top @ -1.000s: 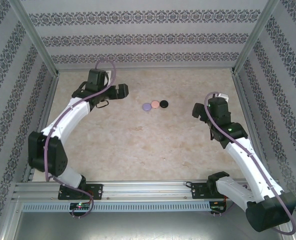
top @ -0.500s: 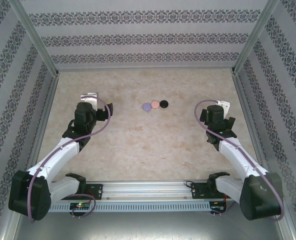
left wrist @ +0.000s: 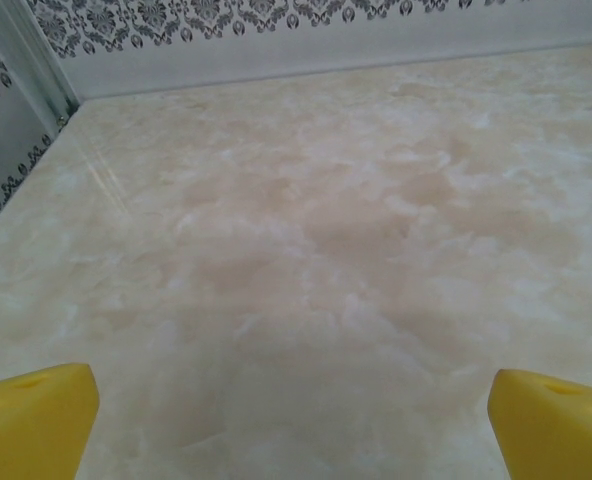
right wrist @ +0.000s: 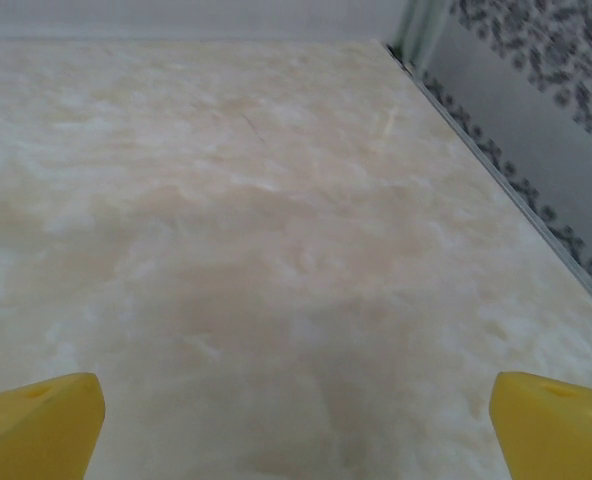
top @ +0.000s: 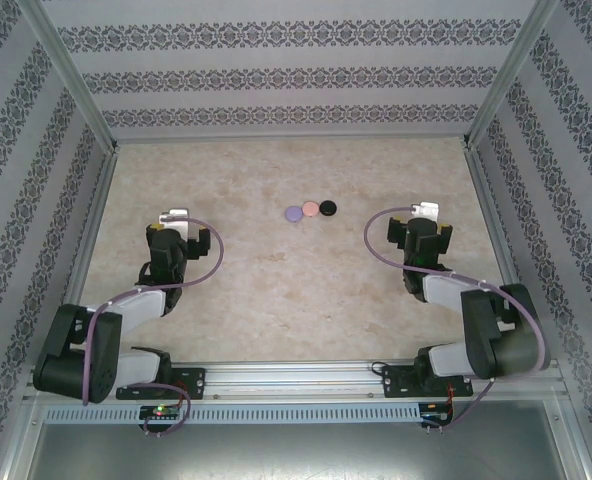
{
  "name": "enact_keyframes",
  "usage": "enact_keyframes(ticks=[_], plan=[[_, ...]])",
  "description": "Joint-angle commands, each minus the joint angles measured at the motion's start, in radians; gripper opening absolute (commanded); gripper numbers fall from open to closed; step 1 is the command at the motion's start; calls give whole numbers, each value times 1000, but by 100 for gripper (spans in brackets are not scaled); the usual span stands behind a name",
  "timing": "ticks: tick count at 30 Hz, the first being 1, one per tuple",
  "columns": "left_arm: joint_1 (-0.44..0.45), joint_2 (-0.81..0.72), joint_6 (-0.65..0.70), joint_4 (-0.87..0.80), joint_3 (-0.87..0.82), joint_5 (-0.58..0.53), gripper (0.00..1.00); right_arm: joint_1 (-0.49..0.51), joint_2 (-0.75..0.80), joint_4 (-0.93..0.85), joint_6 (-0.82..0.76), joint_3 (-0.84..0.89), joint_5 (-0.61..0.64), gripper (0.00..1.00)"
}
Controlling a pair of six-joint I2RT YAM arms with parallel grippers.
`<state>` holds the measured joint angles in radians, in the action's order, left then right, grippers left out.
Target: Insert wireless bluetooth earbuds into charging case
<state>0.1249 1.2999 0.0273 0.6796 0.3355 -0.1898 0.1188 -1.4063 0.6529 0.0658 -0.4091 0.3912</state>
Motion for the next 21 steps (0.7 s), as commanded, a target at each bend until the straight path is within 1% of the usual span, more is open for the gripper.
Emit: enact_keyframes(ticks=[1, 2, 3, 4, 5, 6, 7, 8, 9, 10, 11, 12, 21], plan=[[-35, 82, 28, 238, -45, 73, 100, -20, -43, 211, -47, 29, -99, 98], [-41, 119, 27, 272, -49, 90, 100, -38, -33, 185, -42, 32, -151, 98], [-47, 157, 27, 302, -49, 109, 100, -49, -56, 229, -38, 49, -186, 98], [-51, 203, 31, 340, -49, 126, 100, -52, -112, 334, -49, 59, -205, 98], [-54, 246, 37, 362, -41, 144, 100, -51, -134, 398, -55, 87, -220, 98], [-57, 269, 38, 367, -25, 150, 99, -51, -109, 323, -56, 73, -231, 98], [-66, 255, 30, 287, 4, 161, 99, -61, -86, 243, -48, 43, -247, 98], [-82, 248, 24, 218, 33, 201, 99, -73, -101, 259, -40, 36, -264, 98], [-104, 266, 5, 212, 51, 227, 99, -86, -115, 281, -18, 35, -260, 98], [-128, 260, -21, 152, 78, 245, 99, -89, -105, 256, -19, 29, -264, 98], [-146, 263, -33, 137, 85, 268, 99, -88, -95, 223, -21, 23, -264, 98], [-146, 266, -33, 146, 84, 269, 100, -86, -103, 260, -26, 35, -258, 98], [-146, 264, -32, 138, 86, 269, 100, -83, -103, 237, -28, 23, -270, 98]])
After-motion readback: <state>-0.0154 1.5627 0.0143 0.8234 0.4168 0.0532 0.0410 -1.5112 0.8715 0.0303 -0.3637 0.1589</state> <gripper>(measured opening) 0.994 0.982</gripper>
